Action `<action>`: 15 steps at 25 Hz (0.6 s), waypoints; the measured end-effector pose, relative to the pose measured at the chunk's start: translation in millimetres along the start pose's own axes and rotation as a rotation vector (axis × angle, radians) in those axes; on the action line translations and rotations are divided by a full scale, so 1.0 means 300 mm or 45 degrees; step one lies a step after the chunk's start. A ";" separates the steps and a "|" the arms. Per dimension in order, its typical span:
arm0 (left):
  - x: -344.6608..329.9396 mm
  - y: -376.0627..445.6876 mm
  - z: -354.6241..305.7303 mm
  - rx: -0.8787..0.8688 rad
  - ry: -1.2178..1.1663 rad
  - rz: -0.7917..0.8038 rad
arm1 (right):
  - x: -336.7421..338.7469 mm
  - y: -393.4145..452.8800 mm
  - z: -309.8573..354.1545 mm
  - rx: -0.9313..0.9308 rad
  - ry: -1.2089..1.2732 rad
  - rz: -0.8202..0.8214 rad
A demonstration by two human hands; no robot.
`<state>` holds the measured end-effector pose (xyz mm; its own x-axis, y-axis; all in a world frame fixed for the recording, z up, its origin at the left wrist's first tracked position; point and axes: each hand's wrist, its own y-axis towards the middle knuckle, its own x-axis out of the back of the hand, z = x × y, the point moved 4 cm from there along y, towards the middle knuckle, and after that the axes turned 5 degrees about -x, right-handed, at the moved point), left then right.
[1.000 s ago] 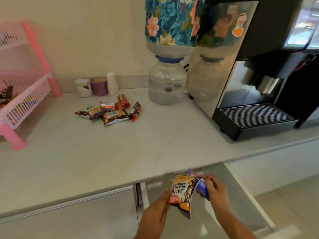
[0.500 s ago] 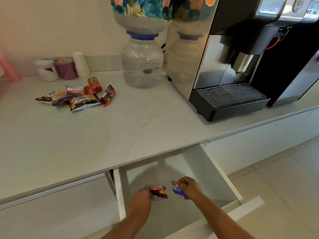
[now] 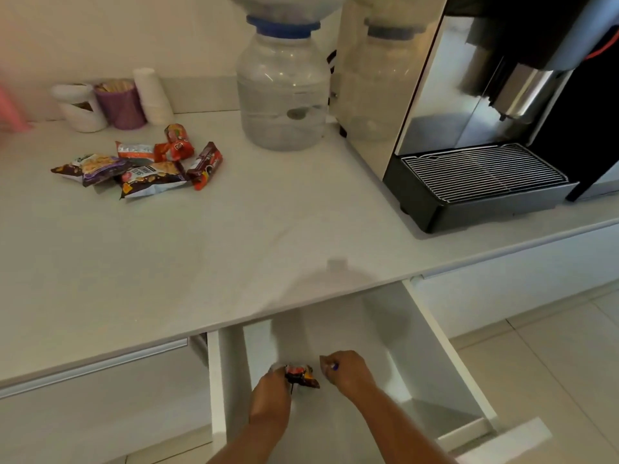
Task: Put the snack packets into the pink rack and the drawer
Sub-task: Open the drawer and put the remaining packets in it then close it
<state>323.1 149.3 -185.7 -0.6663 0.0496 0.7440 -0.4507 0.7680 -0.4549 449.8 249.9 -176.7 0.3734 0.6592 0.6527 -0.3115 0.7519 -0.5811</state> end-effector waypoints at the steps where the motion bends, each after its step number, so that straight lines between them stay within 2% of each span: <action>1: -0.008 0.012 0.004 0.018 0.023 0.013 | -0.012 0.012 -0.004 0.026 -0.050 0.002; 8: -0.103 0.059 0.023 -0.006 0.082 0.116 | -0.117 0.065 -0.001 0.065 -0.405 0.082; 11: -0.153 0.074 0.023 -0.007 0.075 0.232 | -0.158 0.053 0.005 0.106 -0.504 0.180; 13: -0.161 0.065 0.019 0.015 0.175 0.294 | -0.155 0.038 0.014 0.094 -0.505 0.181; 15: -0.138 0.056 0.010 -0.019 0.361 0.238 | -0.143 0.018 0.027 0.059 -0.504 0.182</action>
<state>341.4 158.3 -225.7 -0.5442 0.3645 0.7556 -0.3259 0.7381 -0.5908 425.0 225.8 -204.0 -0.0381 0.7043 0.7089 -0.3782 0.6464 -0.6626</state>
